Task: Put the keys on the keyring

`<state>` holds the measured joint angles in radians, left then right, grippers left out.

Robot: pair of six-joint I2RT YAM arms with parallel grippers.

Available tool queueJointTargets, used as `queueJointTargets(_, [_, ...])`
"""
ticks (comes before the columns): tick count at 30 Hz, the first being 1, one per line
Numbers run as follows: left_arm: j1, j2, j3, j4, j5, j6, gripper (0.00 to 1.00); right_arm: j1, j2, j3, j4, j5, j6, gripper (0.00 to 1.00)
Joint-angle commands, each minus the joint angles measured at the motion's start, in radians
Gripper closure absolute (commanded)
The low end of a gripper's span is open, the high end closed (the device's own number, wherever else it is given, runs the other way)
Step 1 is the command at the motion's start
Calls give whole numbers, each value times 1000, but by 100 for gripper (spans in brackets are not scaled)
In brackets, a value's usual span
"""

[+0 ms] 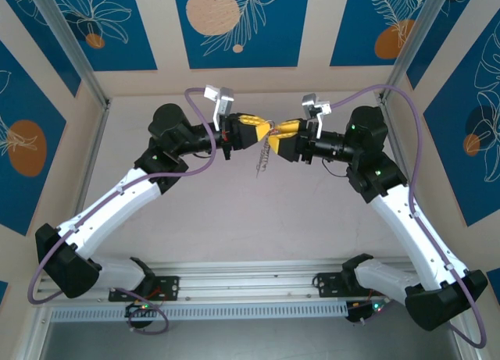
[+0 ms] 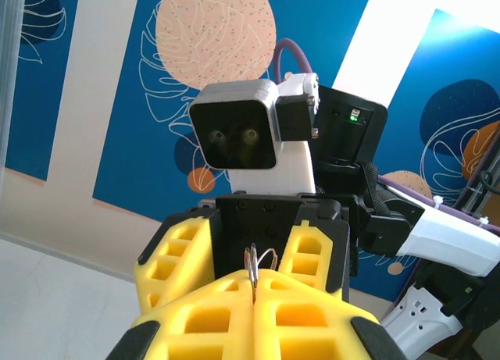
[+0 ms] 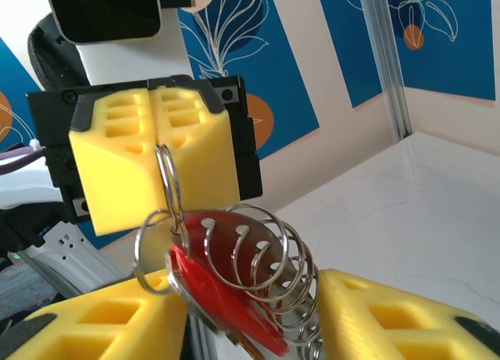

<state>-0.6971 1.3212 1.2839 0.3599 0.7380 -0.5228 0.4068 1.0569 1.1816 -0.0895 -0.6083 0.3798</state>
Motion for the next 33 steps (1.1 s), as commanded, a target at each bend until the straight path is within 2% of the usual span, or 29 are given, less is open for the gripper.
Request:
queueJointTargets(1, [-13,0,16,53,-5,-11,100,5,5,31,0,19,-20,64])
queueJointTargets(10, [-14,-9,7,63,-48,-12,100,7,-26,11,-51,15,-51,100])
queueJointTargets(18, [-15,-16,-2,91,-69,-25,100,23,-24,-2,-57,-3,-51,100])
queueJointTargets(33, [-19,-16,-15,117,-78,-37,100,112,39,24,-76,13,-82,100])
